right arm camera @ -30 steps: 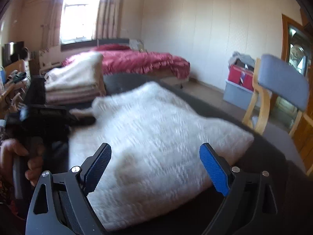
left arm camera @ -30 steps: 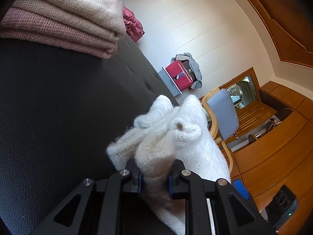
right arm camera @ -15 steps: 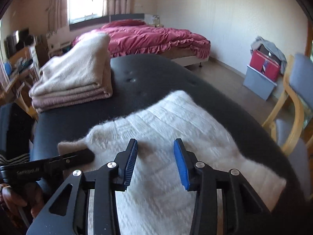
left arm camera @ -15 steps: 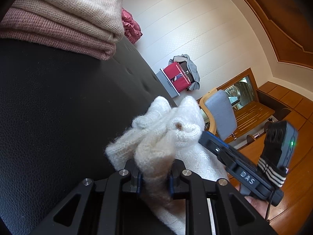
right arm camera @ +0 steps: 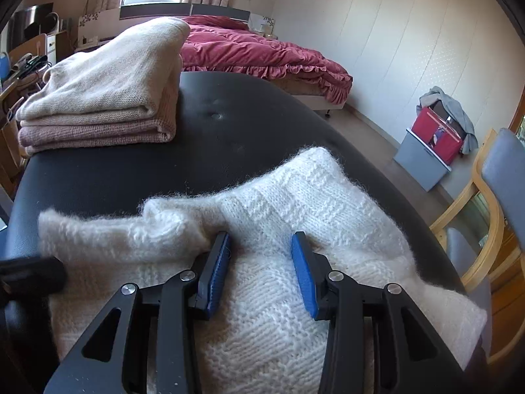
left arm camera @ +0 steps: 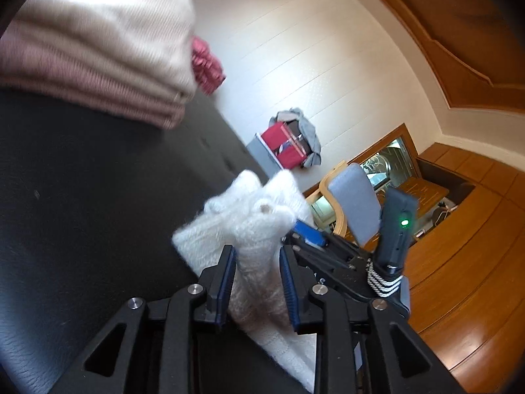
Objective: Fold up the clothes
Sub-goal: 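Lay the gripped fold down with the left tool and open it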
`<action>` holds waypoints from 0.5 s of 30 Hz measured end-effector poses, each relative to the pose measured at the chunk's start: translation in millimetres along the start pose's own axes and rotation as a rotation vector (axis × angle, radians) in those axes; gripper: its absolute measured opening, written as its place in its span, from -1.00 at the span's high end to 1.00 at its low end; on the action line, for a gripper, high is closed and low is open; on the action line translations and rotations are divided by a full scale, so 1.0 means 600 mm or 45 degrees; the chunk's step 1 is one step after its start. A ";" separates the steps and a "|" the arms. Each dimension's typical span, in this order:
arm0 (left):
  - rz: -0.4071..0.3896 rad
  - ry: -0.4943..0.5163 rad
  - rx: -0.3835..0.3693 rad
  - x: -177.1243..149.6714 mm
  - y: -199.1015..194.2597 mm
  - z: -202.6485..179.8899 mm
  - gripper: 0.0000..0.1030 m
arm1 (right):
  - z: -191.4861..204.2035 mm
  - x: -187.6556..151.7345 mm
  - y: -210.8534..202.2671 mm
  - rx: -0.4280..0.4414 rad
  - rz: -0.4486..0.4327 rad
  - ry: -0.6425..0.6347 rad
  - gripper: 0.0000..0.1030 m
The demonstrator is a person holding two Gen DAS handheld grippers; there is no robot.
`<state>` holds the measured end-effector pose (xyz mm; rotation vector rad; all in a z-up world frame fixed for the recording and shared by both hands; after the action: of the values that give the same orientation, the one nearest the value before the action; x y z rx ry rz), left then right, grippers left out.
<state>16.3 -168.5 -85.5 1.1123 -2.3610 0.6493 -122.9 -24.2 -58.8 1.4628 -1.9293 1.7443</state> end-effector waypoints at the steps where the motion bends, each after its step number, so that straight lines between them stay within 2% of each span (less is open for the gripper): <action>1: -0.007 0.016 0.000 0.003 -0.006 -0.006 0.50 | 0.000 -0.006 -0.004 0.019 -0.003 -0.026 0.19; 4: -0.021 0.064 0.011 0.014 -0.024 -0.029 0.49 | -0.015 -0.031 -0.021 0.072 -0.001 -0.084 0.19; 6: -0.020 0.106 -0.014 0.019 -0.029 -0.050 0.49 | -0.030 -0.053 -0.039 0.111 0.006 -0.089 0.19; 11: 0.042 0.283 -0.082 0.004 -0.008 -0.130 0.48 | -0.095 -0.119 -0.115 0.275 -0.033 -0.011 0.18; 13: 0.097 0.397 -0.115 -0.010 0.016 -0.182 0.47 | -0.165 -0.138 -0.161 0.312 -0.156 0.245 0.14; 14: 0.123 0.438 -0.125 -0.015 0.026 -0.203 0.47 | -0.211 -0.152 -0.185 0.325 -0.248 0.420 0.04; 15: 0.160 0.504 -0.144 -0.024 0.041 -0.234 0.43 | -0.261 -0.172 -0.204 0.324 -0.351 0.609 -0.43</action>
<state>32.3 -64.3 11.8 0.7146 -2.1045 0.6976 -55.0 180.2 2.6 1.1640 -1.2482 2.0240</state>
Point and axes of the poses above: each gripper's, at about its wrist camera, not at the fingertips, and y roughly the way its jaws point, z to its left, x to its top, the point moved 3 cm from there along y, roughly the way its jaws point, and after that the axes turned 6 degrees about -x, right-handed, at the moved point
